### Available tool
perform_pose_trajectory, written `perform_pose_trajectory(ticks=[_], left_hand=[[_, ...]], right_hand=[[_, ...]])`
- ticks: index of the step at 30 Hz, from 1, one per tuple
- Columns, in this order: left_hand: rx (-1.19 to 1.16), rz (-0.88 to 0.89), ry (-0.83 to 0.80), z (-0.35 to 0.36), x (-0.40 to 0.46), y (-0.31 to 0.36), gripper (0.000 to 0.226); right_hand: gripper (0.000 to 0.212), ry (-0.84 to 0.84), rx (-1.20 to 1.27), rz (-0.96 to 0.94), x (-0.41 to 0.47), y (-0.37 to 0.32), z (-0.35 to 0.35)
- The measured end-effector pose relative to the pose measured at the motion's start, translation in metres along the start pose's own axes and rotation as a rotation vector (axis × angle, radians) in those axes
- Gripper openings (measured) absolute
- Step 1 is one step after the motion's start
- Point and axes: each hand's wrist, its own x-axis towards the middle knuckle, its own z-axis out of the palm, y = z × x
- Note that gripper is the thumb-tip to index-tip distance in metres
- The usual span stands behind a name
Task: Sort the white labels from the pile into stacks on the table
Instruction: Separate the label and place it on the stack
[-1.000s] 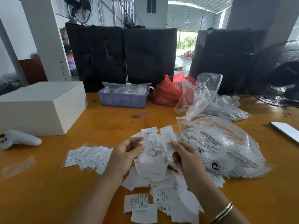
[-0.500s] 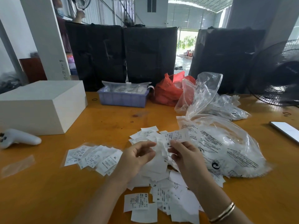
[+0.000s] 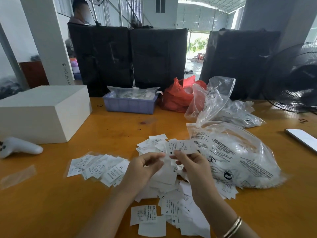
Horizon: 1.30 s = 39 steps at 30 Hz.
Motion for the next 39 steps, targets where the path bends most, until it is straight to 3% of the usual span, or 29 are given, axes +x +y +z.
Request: perform_pose_trajectory(ticks=[8,12,14,18,23,28,30,35,39], left_hand=[[-0.176,-0.035,0.109,-0.003,0.002,-0.001,0.015],[-0.210,-0.085,0.052,-0.001,0.002,0.000,0.014],[-0.213,-0.096,0.013,0.000,0.001,0.001,0.015],[-0.286,-0.118,0.007,-0.003,0.000,0.001,0.017],[-0.294,-0.108,0.025,-0.001,0.001,0.003,0.022],[-0.309,-0.099,0.013,-0.002,0.000,0.004,0.025],[-0.307,-0.099,0.013,-0.001,-0.001,0.004,0.026],[-0.337,-0.140,0.072,-0.002,0.001,0.003,0.027],[-0.386,-0.165,0.063,-0.004,0.001,0.003,0.036]], right_hand=[[0.009,-0.044,-0.079,0.065,0.002,0.004,0.001],[0.011,-0.112,-0.178,0.034,0.002,0.004,0.000],[0.008,-0.082,-0.130,0.043,0.002,0.003,-0.001],[0.022,0.003,0.033,0.087,0.005,0.004,-0.006],[0.026,-0.030,0.213,0.152,0.006,0.006,-0.003],[0.050,-0.048,0.214,0.186,0.006,0.007,0.000],[0.047,-0.066,0.234,0.186,0.006,0.008,0.001],[0.015,-0.120,0.156,0.152,0.004,0.011,0.002],[0.008,-0.158,0.031,0.088,0.003,0.010,0.002]])
